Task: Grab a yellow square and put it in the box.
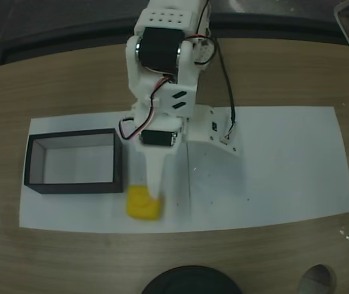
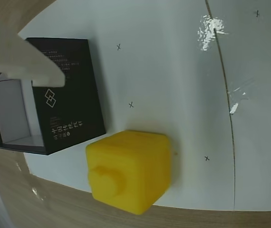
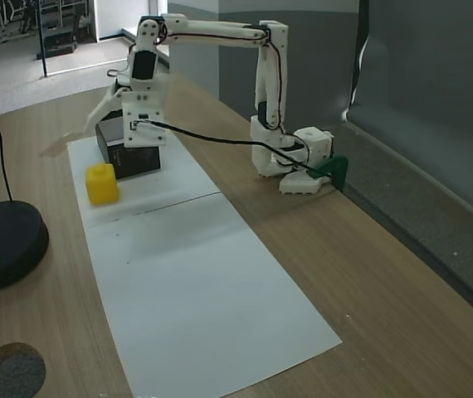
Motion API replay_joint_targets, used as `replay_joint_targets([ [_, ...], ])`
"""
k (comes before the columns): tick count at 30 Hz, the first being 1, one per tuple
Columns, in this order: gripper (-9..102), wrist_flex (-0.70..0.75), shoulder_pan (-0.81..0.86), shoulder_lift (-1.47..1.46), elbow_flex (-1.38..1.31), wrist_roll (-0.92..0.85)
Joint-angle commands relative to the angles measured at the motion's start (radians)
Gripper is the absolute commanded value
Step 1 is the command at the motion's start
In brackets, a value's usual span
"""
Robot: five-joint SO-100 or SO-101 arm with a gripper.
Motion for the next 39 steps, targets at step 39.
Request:
replay_joint_targets([
  [39, 7, -0.011, 0.072, -0.541, -0.433, -0.032],
])
